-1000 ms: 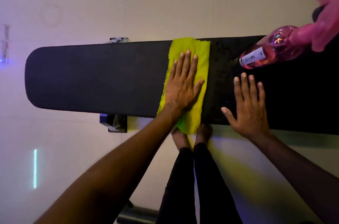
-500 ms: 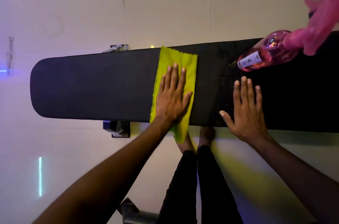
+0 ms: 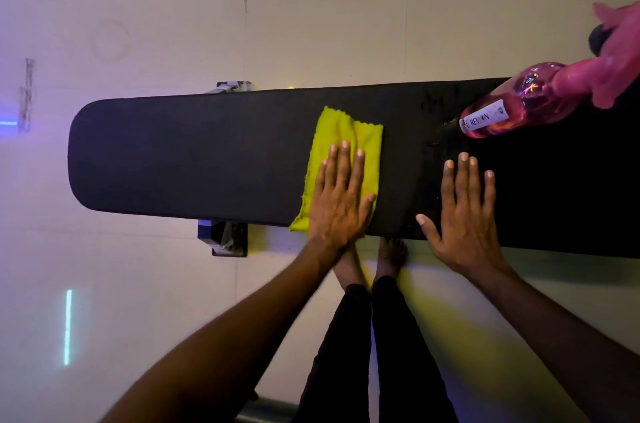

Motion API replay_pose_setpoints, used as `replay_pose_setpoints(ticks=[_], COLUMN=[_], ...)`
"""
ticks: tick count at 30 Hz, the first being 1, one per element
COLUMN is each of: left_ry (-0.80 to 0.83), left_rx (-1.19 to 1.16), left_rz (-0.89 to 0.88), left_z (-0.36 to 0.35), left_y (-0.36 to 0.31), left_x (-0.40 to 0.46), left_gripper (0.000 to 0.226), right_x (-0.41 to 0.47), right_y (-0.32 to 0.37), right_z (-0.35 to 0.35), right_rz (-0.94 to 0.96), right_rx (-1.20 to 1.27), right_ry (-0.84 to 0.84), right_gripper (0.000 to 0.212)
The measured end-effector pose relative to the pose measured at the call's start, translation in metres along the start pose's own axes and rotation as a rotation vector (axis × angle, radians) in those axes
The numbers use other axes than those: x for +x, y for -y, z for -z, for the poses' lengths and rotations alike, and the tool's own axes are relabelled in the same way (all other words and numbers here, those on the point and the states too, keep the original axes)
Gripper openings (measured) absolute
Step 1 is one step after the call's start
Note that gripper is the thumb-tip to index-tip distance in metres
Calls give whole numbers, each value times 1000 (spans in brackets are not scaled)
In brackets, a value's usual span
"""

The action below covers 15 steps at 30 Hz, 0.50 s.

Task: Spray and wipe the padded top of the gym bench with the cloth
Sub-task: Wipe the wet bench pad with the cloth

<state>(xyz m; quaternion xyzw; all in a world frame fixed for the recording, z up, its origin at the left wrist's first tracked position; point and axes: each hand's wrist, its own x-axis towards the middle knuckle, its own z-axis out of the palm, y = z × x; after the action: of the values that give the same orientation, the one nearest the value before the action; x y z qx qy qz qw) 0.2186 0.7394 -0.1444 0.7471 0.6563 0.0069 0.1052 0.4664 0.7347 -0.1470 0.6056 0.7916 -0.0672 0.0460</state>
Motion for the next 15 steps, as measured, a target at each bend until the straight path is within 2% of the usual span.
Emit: replay_pose_setpoints(ticks=[3,7,10,12,15], left_ry=[21,31,6,13,30], left_rx=[-17,11,23,16,-13], left_rz=[-13,-197,-61,66,90], left_z=[-4,6,9,4,0], left_y=[-28,-5,11,-4,-40], left_x=[3,53,49,27,20], left_gripper=[73,70,69,71,73], right_x=[0,0,-1,-1,-2], right_y=[5,3,5,5,3], right_z=[1,-1,2,4,6], right_rz=[-4,-1,-17,-21,-23], right_rx=[-1,-14,-13,-10,2], right_ry=[6,8,20,29,29], right_gripper=[98,98,98,98,98])
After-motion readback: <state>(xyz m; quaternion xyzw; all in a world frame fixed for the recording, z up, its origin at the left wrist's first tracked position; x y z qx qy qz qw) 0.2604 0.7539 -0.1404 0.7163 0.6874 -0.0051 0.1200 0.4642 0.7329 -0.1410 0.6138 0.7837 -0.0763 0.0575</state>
